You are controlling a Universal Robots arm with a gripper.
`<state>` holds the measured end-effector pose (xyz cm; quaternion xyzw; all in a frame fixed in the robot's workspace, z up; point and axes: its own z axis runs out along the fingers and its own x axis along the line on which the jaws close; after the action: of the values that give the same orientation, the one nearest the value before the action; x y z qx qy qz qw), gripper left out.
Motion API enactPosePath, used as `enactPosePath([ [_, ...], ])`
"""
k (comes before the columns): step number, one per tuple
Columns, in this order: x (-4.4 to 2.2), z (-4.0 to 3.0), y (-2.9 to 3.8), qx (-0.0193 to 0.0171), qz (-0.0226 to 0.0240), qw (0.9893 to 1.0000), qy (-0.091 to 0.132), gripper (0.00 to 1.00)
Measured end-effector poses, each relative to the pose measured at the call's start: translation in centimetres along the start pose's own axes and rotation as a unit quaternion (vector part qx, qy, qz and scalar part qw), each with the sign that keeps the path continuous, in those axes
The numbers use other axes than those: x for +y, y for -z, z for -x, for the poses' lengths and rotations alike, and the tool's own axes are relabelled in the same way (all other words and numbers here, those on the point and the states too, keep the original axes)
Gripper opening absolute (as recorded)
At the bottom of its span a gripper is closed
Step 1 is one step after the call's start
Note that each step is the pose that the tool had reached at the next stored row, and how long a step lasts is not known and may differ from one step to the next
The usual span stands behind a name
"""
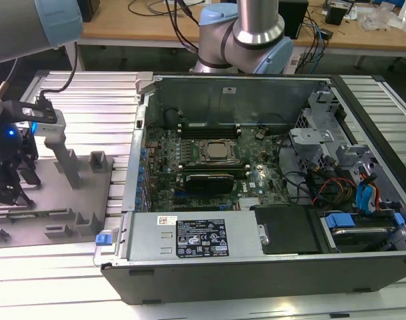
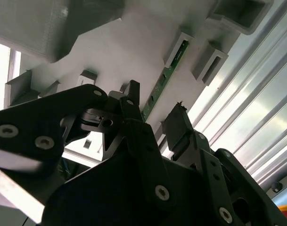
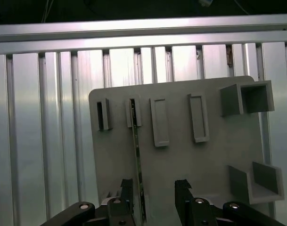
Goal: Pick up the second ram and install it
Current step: 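Pick up the second ram and move it above second insertion slot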
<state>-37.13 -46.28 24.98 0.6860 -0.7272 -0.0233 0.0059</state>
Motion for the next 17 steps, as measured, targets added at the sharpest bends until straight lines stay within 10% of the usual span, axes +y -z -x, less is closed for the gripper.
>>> enactPosePath([
  [17, 0.97, -1.21, -4.57, 0.0006, 0.0004, 0.9999, 0.012, 0.48],
])
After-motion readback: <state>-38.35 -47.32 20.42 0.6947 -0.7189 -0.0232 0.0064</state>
